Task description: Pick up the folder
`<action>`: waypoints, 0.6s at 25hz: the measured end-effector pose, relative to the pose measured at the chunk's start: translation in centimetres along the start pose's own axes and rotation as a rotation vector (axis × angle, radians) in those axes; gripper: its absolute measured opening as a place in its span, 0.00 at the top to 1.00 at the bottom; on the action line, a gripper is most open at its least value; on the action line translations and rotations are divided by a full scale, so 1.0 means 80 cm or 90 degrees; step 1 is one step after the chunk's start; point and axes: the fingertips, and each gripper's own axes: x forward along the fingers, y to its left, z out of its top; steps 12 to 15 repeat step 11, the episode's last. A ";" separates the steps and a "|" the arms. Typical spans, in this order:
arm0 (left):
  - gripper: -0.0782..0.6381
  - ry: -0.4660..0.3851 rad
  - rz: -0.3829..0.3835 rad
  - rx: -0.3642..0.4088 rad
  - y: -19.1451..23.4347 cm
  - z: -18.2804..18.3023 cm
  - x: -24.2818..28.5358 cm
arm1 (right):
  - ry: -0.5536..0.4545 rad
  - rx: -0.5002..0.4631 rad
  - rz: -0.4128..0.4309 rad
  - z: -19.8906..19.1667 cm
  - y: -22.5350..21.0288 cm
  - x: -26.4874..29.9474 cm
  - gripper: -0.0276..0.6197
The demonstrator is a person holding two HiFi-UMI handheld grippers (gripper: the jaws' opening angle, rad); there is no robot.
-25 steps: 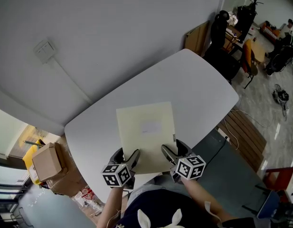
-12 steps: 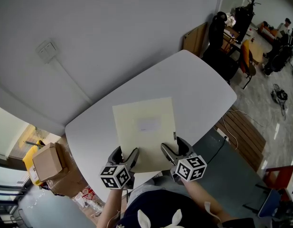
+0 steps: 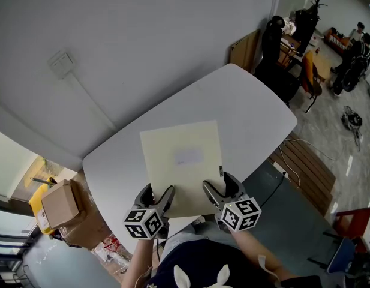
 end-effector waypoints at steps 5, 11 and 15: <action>0.45 -0.005 0.004 0.019 -0.007 -0.001 -0.007 | 0.000 -0.014 0.000 -0.003 0.004 -0.009 0.49; 0.44 -0.012 -0.003 0.024 -0.015 -0.001 -0.014 | -0.031 0.001 -0.011 -0.002 0.007 -0.023 0.49; 0.44 -0.012 -0.003 0.024 -0.015 -0.001 -0.014 | -0.031 0.001 -0.011 -0.002 0.007 -0.023 0.49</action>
